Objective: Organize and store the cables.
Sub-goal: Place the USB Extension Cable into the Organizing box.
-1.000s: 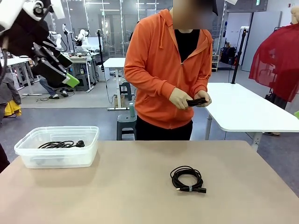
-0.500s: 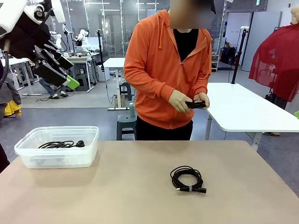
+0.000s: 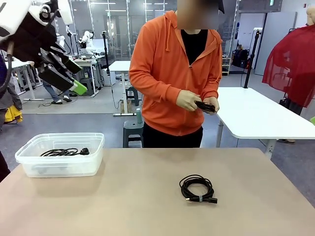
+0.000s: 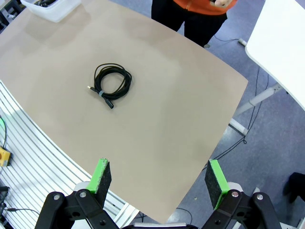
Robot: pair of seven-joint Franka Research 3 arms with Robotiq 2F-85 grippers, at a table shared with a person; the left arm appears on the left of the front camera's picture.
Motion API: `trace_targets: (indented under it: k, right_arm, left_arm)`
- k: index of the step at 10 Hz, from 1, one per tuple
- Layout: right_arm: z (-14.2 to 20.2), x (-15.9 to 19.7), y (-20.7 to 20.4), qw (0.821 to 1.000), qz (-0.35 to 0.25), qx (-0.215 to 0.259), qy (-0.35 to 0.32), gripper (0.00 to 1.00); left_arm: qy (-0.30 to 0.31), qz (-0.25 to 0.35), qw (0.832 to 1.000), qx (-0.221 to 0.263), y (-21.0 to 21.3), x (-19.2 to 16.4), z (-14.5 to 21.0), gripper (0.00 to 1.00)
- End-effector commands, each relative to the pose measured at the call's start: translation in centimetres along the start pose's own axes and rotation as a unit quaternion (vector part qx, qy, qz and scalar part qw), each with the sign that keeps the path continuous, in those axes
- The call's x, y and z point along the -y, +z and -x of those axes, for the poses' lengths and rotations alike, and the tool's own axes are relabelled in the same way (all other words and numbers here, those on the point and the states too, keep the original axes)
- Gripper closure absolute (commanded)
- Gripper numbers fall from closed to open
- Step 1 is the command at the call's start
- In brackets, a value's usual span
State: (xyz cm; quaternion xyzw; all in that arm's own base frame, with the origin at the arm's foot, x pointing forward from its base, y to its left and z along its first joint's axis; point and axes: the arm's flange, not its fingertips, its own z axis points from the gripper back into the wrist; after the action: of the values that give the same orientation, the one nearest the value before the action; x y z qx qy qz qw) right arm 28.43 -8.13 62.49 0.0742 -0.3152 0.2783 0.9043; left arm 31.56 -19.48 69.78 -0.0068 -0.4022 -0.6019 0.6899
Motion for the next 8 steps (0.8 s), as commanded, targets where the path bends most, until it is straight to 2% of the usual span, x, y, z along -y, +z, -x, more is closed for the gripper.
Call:
trace_targets:
  k: [1,2,4,5,6,8]
  right_arm:
    - [0.2,0.0,0.0,1.000,0.000,0.000,0.001,0.00]
    - [0.2,0.0,0.0,1.000,0.000,0.000,0.001,0.00]
    - [0.2,0.0,0.0,1.000,0.000,0.000,0.001,0.00]
    - [0.2,0.0,0.0,1.000,0.000,0.000,0.001,0.00]
    - [0.2,0.0,0.0,1.000,0.000,0.000,0.001,0.00]
    - [0.2,0.0,0.0,1.000,0.000,0.000,0.001,0.00]
  left_arm:
    - [-0.088,0.063,0.994,-0.003,-3.2,-1.7,-3.9,0.12]
    - [-0.137,0.109,0.985,-0.008,-6.8,-1.4,-6.4,0.12]
    - [-0.162,0.187,0.968,-0.035,-13.9,0.3,-9.0,0.12]
    - [-0.152,0.207,0.965,-0.047,-16.8,0.9,-9.8,0.12]
    - [-0.128,0.221,0.966,-0.036,-19.5,1.0,-10.1,0.12]
    - [-0.095,0.221,0.970,-0.024,-21.4,1.3,-11.5,0.12]
